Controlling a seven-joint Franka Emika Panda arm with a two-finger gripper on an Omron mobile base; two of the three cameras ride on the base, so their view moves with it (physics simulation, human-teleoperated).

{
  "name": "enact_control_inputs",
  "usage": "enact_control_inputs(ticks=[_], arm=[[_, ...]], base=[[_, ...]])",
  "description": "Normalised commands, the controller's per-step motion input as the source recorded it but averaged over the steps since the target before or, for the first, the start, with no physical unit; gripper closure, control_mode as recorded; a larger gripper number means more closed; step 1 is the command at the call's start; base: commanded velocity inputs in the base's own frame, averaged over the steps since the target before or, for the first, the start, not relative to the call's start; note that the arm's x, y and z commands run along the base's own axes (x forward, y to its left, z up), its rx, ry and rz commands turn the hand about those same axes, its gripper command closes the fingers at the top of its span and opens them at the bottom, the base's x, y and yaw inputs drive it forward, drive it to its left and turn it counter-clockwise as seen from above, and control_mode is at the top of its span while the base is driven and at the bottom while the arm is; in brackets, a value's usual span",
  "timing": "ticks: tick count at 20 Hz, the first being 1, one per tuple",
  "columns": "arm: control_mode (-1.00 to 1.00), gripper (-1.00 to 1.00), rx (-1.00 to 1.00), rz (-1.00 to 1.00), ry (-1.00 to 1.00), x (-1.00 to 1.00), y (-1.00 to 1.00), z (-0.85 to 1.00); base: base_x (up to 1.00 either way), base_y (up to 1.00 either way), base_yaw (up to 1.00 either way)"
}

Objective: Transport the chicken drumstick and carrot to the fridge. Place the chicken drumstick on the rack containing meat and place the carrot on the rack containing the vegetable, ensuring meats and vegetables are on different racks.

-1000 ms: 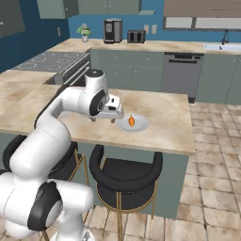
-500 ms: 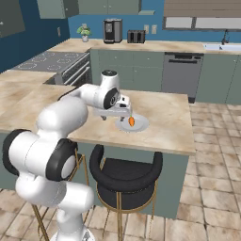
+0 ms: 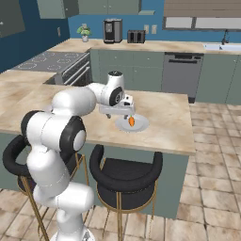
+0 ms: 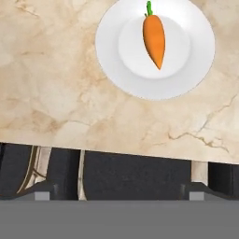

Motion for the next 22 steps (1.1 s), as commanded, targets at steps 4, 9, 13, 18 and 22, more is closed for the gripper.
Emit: enact_control_inputs(ticks=[4,9,13,18,22], arm=[[-1.00,-1.00,0.00,0.01,0.00,0.40,-0.17,-0.39],[-1.00,-1.00,0.00,0.04,0.00,0.41,-0.21,-0.36],[-1.00,-1.00,0.00,0.05,0.00,0.46,-0.13,-0.43],[-1.00,-1.00,0.00,0.04,0.00,0.55,-0.02,-0.36],[-1.00,-1.00,0.00,0.03,0.00,0.57,-0.01,-0.23]], base=[[0.00,0.00,0.00],[0.00,0.00,0.00],[0.00,0.00,0.00],[0.00,0.00,0.00],[0.00,0.00,0.00]])
